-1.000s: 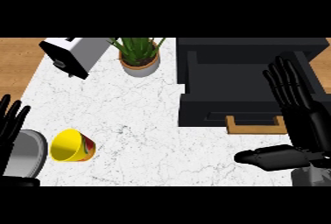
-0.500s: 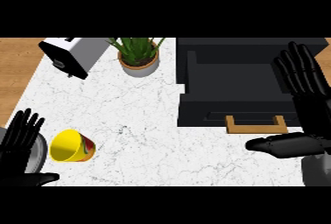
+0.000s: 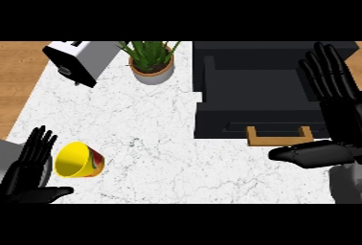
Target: Pick up the cup, place it into the drawer and close the drawer
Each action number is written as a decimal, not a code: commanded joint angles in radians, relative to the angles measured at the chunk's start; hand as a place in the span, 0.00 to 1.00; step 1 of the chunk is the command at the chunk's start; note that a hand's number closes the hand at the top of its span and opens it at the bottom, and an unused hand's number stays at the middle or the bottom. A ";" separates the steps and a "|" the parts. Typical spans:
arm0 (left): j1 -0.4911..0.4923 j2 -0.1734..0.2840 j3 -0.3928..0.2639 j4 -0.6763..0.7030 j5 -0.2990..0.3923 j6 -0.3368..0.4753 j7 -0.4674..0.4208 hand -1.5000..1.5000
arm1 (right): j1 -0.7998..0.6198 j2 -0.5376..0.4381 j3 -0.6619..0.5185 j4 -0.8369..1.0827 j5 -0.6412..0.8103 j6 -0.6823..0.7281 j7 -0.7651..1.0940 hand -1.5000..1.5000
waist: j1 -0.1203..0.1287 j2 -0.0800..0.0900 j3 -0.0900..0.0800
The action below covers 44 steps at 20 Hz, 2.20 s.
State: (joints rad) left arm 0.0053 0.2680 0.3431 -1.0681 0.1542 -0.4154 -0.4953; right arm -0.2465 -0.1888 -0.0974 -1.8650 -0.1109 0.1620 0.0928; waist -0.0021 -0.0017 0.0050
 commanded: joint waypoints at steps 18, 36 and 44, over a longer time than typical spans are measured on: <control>-0.331 0.115 0.013 0.828 -0.175 0.021 -0.538 0.00 | -0.019 0.007 0.005 -0.037 0.013 -0.008 0.047 0.00 | -0.015 0.008 -0.009; -0.397 0.020 -0.022 0.837 -0.173 -0.126 -0.555 1.00 | -0.034 -0.011 -0.025 0.010 -0.010 0.016 0.034 0.00 | -0.022 0.011 -0.011; -0.383 -0.016 0.009 0.746 -0.195 0.304 -0.732 1.00 | -0.060 -0.050 -0.070 0.052 -0.041 0.047 0.024 0.00 | -0.017 0.013 -0.009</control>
State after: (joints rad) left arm -0.3751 0.2752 0.3364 -0.3087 -0.0351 -0.2216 -1.0599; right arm -0.2948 -0.2272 -0.1487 -1.8416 -0.1428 0.1984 0.1305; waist -0.0191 0.0082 -0.0045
